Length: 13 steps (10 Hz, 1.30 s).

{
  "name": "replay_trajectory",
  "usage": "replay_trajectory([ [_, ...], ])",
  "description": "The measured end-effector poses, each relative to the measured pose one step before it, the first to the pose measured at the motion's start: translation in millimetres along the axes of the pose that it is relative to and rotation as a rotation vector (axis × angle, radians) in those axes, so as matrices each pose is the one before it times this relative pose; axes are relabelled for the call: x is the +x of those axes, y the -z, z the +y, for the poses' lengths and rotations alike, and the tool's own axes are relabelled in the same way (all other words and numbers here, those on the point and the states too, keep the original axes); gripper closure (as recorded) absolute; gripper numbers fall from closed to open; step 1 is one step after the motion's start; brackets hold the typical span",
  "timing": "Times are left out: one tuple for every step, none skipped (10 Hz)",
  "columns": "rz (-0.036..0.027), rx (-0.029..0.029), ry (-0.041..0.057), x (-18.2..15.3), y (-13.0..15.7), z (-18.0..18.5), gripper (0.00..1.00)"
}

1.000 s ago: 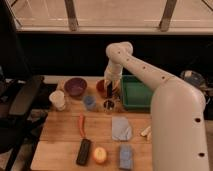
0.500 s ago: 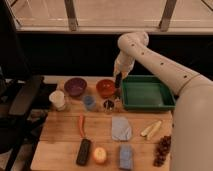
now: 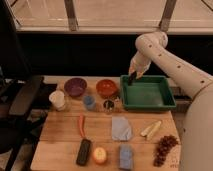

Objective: Place brush in tray

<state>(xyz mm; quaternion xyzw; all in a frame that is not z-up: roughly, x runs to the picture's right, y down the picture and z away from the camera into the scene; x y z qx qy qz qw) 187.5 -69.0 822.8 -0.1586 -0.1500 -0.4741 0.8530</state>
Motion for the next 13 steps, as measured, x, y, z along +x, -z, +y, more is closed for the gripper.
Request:
replay_trajectory([
  [-0.01731,0.00248,-0.05159,1.23,-12.02,13.99,0.74],
  [-0.00353,-0.00422,-0.03023,3.38,-6.95,13.06,0.67],
  [-0.0149,-0.00148,-0.04387,0.88,-11.34,16.98,0.56],
  [-0.02711,0.007,-0.02878,-6.26,-14.58,7.44,0.42],
  [-0.01701,0.0029,-0.01277,-4.52,-9.43,3.12,0.36],
  [-0.01337,0.00299,-0.01159,-2.58,-6.8,4.11,0.33],
  [-0.02174,0.00473,-0.01572,-3.83,-8.88,6.07,0.33],
  [-0.02276,0.00357,-0.00984,-5.85,-9.48,2.16,0.33],
  [-0.01472,0.00014,-0.00459,-4.55,-4.87,-0.58,0.33],
  [-0.00012,0.00214,0.00086,-0.31,0.7,-1.51,0.33],
  [0.00015,-0.0011,-0.00192,0.49,0.07,1.7,0.33],
  [0.00013,-0.00004,-0.00101,0.24,0.21,0.7,0.33],
  [-0.00011,-0.0003,0.00002,-0.02,0.08,0.03,0.33],
])
